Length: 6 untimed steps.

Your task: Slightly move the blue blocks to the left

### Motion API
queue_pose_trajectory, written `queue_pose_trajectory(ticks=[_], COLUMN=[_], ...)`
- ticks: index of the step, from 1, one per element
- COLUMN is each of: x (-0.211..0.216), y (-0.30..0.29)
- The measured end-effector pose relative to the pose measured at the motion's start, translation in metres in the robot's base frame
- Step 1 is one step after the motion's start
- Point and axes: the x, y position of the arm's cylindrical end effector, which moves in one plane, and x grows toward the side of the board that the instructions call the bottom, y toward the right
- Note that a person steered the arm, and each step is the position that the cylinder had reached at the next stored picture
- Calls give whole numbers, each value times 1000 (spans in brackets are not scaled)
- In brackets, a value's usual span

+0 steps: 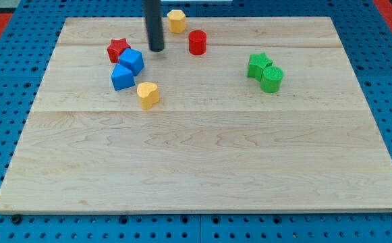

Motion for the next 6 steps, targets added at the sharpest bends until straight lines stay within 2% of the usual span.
queue_pose_trajectory(ticks=[1,2,4,6], x=[51,71,3,97], y=[-6,-22,-4,-70])
